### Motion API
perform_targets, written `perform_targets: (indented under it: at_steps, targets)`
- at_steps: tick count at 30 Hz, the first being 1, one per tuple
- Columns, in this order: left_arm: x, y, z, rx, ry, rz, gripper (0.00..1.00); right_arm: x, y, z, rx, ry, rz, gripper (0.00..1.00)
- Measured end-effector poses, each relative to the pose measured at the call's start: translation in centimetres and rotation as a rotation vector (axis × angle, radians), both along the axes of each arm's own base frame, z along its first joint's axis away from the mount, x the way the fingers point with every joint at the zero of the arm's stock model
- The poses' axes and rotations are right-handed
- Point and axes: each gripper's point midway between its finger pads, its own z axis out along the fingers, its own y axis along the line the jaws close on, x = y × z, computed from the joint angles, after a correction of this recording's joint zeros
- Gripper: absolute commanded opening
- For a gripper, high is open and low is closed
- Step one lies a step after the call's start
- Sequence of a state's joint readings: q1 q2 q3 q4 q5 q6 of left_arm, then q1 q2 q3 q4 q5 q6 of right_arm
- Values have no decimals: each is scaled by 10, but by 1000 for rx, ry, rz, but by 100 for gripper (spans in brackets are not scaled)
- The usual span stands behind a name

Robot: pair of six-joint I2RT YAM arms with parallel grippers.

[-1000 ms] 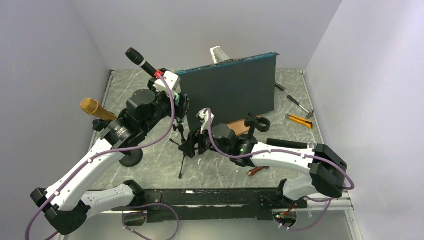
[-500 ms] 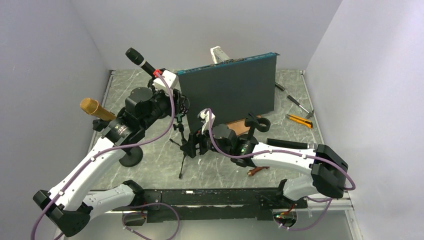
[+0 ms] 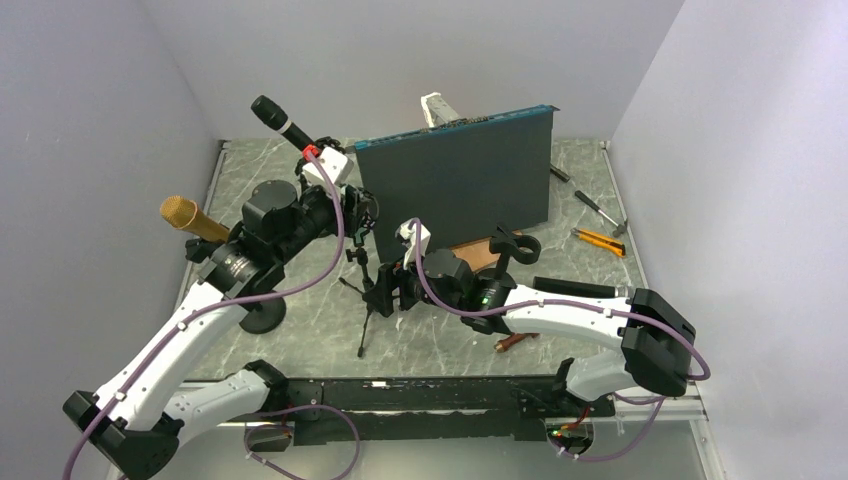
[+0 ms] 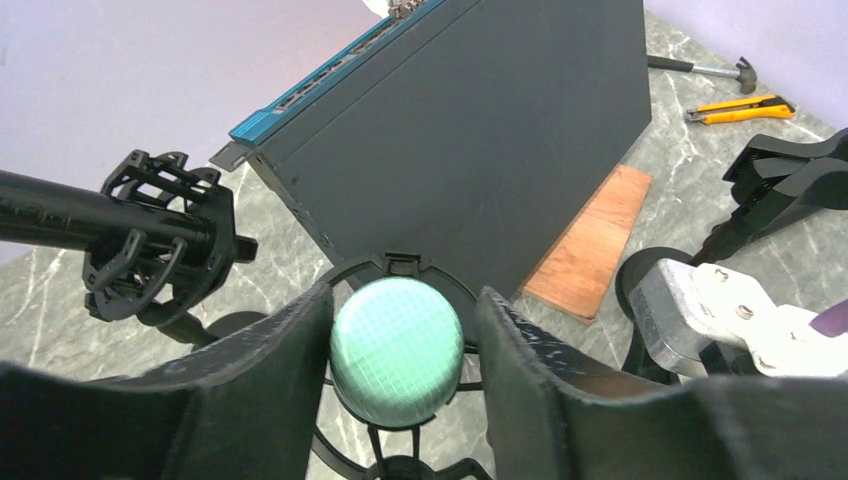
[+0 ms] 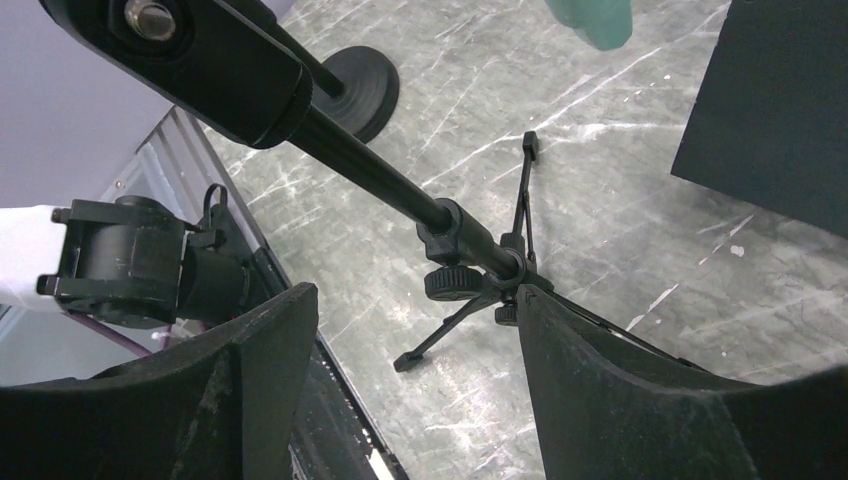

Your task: Remove the microphone from the stand

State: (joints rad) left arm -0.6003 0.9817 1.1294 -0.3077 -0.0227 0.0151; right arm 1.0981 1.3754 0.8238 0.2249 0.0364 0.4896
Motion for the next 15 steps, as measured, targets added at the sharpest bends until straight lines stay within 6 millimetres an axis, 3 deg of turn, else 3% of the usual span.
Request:
perform_targets:
  at_steps: [6,11,15]
  targets:
    - [-4,3,-5,3,3,1,64,0,0,0,0,0,0,75]
    - [-1,1,-10,12,15,2,58,0,0,0,0,0,0,75]
    - [3,1,-15,21,27,8,41,0,0,-2,-4,2,0,75]
